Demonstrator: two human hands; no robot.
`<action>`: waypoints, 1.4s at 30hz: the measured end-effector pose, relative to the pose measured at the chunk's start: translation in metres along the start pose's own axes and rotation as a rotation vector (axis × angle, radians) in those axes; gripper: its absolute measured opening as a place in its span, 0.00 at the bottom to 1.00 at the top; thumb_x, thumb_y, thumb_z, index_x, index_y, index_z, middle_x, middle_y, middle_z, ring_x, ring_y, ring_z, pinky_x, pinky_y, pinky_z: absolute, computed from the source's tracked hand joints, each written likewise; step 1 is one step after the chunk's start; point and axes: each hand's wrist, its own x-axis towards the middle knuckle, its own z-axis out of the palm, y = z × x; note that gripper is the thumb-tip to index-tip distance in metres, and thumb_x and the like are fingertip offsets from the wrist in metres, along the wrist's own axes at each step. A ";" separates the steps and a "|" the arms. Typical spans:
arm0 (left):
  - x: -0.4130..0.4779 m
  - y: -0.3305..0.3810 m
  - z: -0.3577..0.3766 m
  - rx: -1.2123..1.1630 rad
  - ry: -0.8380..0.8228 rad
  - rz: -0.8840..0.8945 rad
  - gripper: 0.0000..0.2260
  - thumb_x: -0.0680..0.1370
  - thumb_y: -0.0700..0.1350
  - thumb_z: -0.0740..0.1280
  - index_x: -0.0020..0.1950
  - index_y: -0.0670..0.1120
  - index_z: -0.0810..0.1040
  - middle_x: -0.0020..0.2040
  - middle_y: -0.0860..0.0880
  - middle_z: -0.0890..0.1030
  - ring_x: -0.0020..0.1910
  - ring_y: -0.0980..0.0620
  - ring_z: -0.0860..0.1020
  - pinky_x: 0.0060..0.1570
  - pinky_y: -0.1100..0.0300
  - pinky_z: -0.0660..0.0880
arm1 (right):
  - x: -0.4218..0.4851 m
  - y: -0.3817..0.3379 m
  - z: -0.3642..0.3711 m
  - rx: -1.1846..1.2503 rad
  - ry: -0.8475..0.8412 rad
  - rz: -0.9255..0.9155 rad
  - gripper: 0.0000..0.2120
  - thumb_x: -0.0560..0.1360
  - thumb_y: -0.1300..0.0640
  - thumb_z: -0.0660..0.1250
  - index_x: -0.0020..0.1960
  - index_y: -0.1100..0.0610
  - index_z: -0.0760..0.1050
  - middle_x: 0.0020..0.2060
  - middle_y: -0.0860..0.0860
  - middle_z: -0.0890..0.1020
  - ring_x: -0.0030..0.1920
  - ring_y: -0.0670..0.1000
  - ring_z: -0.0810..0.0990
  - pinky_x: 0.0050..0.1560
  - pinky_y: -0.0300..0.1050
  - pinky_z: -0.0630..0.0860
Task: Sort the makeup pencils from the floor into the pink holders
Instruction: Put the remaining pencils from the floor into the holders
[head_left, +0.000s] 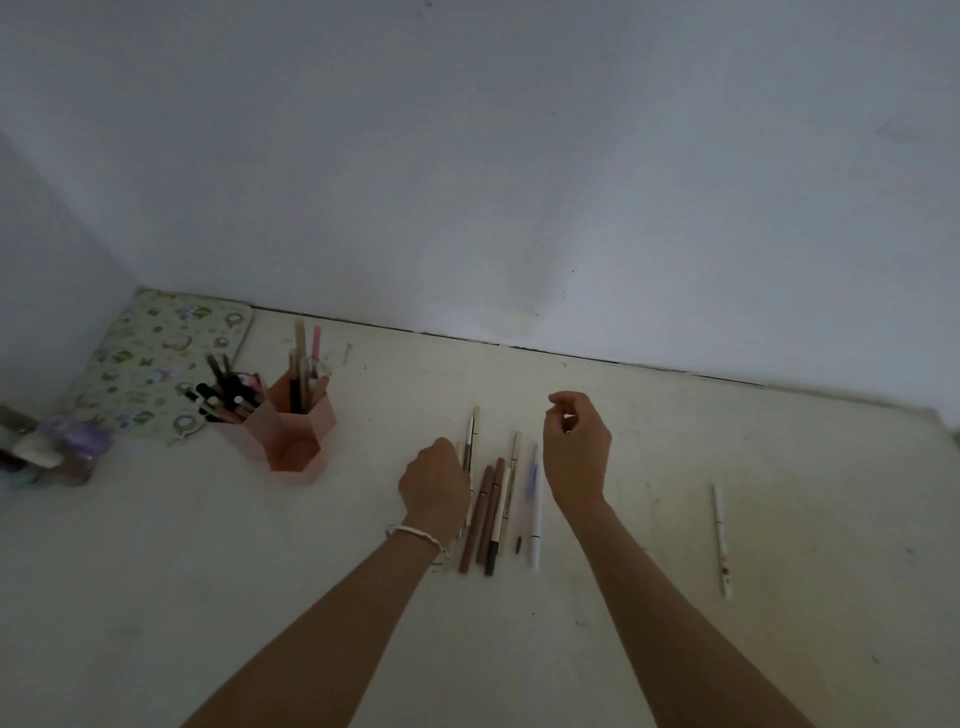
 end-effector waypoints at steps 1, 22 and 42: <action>-0.001 0.002 0.000 -0.003 -0.010 -0.014 0.07 0.79 0.43 0.64 0.55 0.43 0.74 0.54 0.44 0.79 0.52 0.45 0.79 0.47 0.55 0.74 | 0.000 -0.003 0.002 0.012 -0.001 -0.004 0.10 0.77 0.65 0.61 0.52 0.54 0.78 0.41 0.45 0.81 0.28 0.41 0.73 0.32 0.33 0.70; -0.007 -0.034 -0.134 -0.693 0.495 0.337 0.17 0.78 0.38 0.67 0.65 0.50 0.73 0.40 0.58 0.76 0.37 0.66 0.79 0.33 0.75 0.72 | -0.031 -0.023 0.083 -0.628 -0.530 -0.138 0.12 0.79 0.59 0.60 0.62 0.60 0.70 0.51 0.58 0.81 0.52 0.58 0.79 0.50 0.50 0.77; 0.030 -0.106 -0.174 0.160 0.726 0.216 0.12 0.79 0.46 0.65 0.60 0.46 0.79 0.63 0.44 0.76 0.70 0.43 0.68 0.69 0.50 0.60 | -0.031 -0.141 0.092 0.303 -0.101 -0.460 0.21 0.75 0.63 0.65 0.64 0.50 0.64 0.34 0.47 0.75 0.34 0.45 0.72 0.37 0.31 0.70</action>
